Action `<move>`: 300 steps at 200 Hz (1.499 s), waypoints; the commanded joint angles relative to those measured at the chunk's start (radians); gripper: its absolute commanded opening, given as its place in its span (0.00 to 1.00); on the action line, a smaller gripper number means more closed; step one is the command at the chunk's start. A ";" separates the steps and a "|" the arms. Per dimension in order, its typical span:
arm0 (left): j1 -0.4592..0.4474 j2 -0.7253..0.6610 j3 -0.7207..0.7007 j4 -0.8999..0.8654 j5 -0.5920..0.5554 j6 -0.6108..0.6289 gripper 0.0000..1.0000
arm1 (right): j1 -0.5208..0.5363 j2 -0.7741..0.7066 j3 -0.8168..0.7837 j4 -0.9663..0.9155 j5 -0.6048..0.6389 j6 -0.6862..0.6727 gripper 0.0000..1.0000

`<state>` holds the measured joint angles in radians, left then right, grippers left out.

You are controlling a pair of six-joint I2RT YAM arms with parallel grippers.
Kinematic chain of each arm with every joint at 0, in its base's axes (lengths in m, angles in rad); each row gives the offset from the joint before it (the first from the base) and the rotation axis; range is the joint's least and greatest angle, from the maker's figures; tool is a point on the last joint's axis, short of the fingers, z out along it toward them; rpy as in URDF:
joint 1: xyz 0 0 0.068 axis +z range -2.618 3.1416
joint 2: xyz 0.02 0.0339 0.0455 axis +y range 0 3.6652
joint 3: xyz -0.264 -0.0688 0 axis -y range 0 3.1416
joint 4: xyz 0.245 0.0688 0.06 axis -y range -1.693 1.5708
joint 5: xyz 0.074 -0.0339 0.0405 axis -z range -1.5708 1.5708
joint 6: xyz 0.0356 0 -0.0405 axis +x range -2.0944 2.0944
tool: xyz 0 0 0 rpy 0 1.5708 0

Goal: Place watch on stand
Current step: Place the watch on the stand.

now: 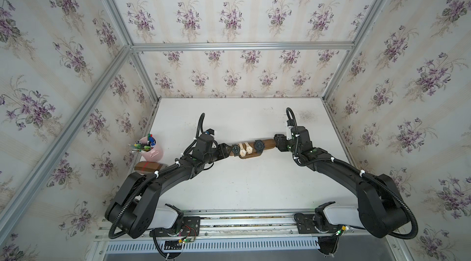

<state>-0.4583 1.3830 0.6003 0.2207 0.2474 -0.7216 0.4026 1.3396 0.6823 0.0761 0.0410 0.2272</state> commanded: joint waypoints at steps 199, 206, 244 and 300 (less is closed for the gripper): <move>0.002 0.068 0.039 0.036 0.013 0.027 0.43 | 0.177 0.117 0.125 -0.079 0.117 -0.059 0.42; 0.002 0.067 0.041 0.031 0.012 0.029 0.43 | 0.177 0.119 0.125 -0.079 0.112 -0.058 0.42; 0.002 0.055 0.040 0.021 0.008 0.031 0.43 | 0.177 0.124 0.123 -0.079 0.132 -0.052 0.49; 0.001 0.042 0.041 0.002 0.000 0.039 0.44 | 0.177 0.105 0.122 -0.078 0.121 -0.048 0.63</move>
<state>-0.4580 1.4281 0.6327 0.2302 0.2584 -0.6945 0.5785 1.4563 0.8013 -0.0200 0.1566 0.1837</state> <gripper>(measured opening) 0.439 0.614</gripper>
